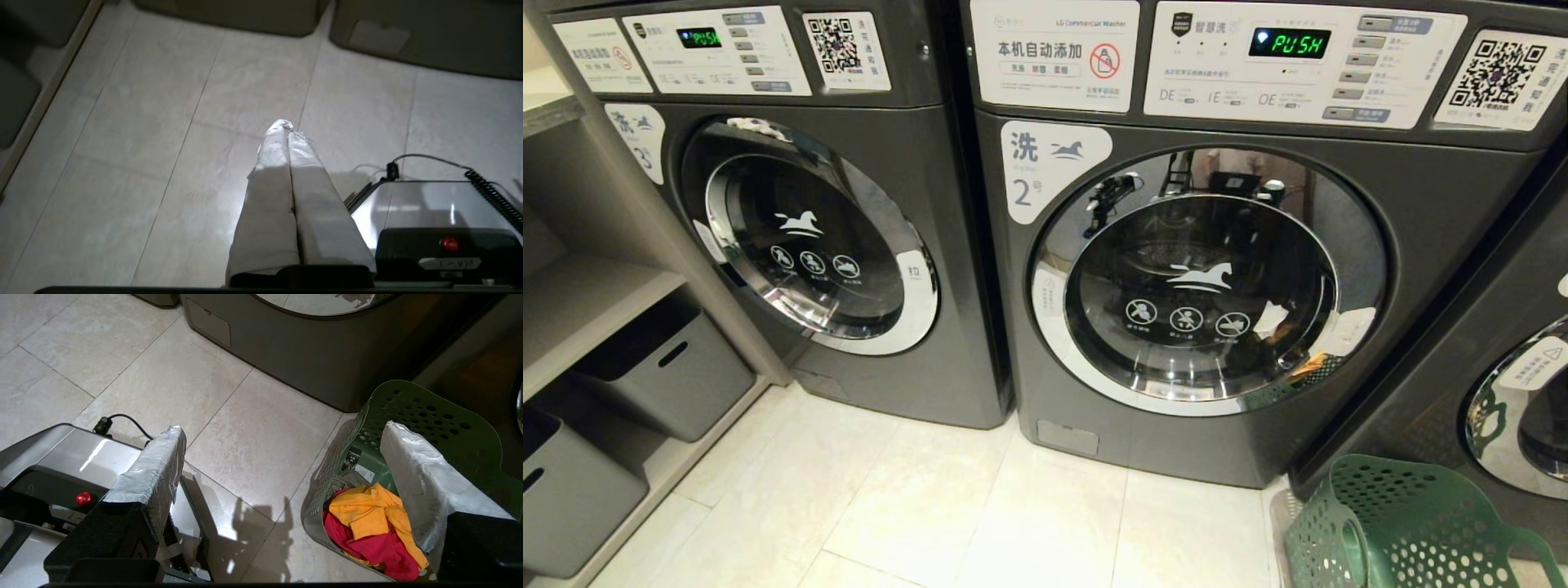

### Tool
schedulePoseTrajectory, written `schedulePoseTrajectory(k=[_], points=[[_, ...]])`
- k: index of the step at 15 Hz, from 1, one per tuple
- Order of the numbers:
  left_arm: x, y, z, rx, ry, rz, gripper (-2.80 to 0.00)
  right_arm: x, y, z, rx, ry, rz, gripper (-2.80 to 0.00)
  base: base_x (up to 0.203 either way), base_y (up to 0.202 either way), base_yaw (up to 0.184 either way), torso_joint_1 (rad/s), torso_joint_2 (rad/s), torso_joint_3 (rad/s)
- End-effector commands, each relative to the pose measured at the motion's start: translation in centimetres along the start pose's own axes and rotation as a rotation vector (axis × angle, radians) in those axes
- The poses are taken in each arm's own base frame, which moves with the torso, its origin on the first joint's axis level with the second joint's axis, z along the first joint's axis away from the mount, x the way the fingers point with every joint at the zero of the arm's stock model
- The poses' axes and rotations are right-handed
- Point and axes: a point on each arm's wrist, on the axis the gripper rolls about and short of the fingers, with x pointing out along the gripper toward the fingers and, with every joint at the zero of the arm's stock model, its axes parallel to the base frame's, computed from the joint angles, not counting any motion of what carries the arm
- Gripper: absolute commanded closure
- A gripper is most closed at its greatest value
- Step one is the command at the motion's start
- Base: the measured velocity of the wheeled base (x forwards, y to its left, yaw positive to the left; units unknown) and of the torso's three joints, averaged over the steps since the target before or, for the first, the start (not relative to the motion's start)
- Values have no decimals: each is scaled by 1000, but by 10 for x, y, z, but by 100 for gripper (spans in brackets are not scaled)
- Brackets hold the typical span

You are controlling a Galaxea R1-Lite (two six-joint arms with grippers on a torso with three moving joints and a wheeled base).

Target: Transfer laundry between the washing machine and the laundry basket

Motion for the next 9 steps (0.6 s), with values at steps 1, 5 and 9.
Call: schedulePoseTrajectory(k=[1, 5, 9], points=[[7, -4, 6, 49, -220, -188, 0, 1, 0, -1, 6, 2, 13, -280, 0, 0, 0, 0, 0, 0], [12, 2, -3, 113, -182, 81, 0, 3, -1, -2, 125, -31, -38, -280, 0, 0, 0, 0, 0, 0], [11, -1, -14, 115, -109, -55, 0, 3, -1, -2, 62, -13, -32, -280, 0, 0, 0, 0, 0, 0]])
